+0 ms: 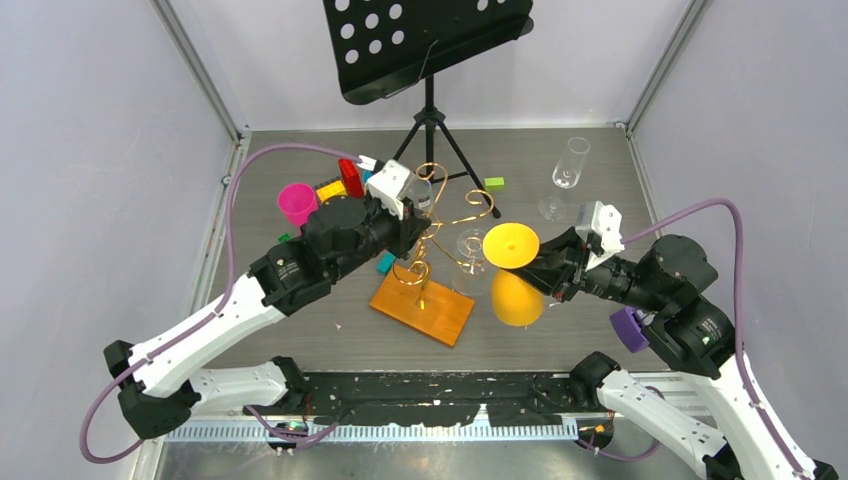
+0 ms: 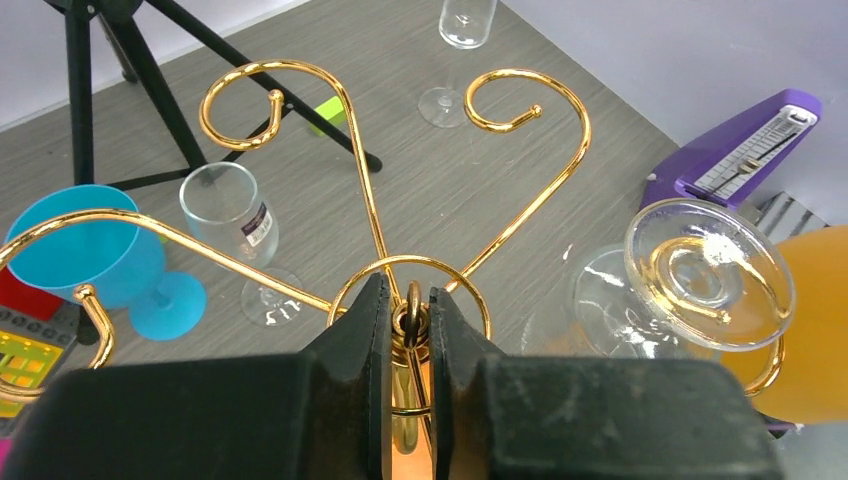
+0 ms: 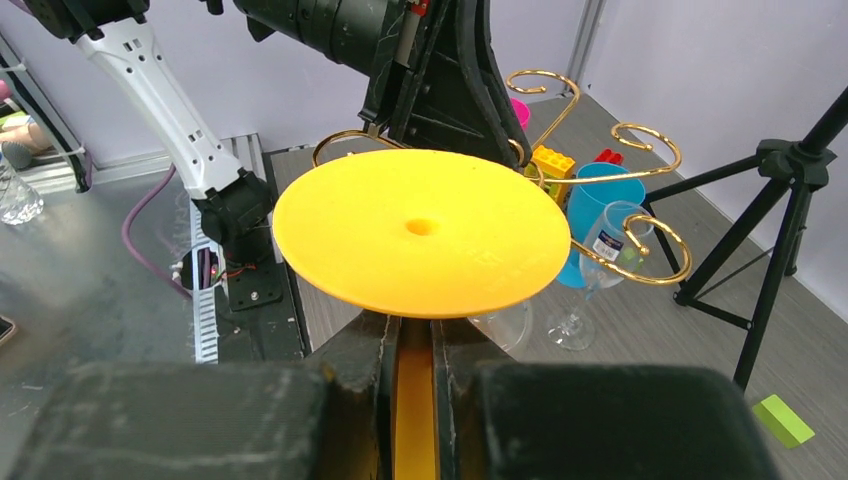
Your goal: Place the wine glass upside down on the wine glass rack
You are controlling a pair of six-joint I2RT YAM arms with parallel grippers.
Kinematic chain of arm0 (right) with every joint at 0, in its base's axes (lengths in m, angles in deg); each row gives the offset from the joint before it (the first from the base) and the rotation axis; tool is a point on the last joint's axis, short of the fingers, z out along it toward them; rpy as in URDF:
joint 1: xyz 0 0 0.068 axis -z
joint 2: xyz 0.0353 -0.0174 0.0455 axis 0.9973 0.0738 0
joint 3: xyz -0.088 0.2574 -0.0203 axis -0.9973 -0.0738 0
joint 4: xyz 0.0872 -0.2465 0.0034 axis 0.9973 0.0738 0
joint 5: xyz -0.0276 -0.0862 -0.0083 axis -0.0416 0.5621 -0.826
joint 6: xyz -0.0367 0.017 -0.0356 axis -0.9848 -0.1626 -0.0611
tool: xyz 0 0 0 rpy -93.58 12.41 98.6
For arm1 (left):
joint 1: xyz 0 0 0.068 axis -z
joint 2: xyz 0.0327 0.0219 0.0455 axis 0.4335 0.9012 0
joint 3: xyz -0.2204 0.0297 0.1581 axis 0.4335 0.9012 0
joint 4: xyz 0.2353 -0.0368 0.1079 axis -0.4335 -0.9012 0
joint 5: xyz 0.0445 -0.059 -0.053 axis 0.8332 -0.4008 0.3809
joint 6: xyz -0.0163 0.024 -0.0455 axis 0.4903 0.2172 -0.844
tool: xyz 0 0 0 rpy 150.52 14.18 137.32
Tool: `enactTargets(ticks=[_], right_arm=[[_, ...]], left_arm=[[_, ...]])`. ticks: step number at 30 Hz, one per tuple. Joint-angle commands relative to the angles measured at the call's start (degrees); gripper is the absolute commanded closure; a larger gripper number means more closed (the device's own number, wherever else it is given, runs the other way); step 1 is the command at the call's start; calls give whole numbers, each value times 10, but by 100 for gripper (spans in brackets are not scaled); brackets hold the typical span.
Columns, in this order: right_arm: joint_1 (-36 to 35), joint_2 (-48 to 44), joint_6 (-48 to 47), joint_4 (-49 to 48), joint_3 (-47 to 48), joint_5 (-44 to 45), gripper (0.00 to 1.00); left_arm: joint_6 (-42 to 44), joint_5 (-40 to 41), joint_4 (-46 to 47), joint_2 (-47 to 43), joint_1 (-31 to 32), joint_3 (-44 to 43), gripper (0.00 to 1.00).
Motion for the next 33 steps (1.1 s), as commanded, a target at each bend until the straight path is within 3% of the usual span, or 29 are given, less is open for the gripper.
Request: enactTargets(ticks=[1, 11, 18, 33], right_arm=[[0, -2, -11, -42, -6, -21, 95], [0, -4, -9, -51, -23, -17, 95], [0, -4, -2, -57, -24, -19, 95], [-1, -33, 42, -148, -80, -50, 95]], left_arm=[[10, -18, 48, -24, -10, 5, 85], [31, -62, 53, -55, -10, 20, 51], [89, -80, 51, -70, -12, 5, 34], [89, -234, 10, -38, -65, -23, 46]])
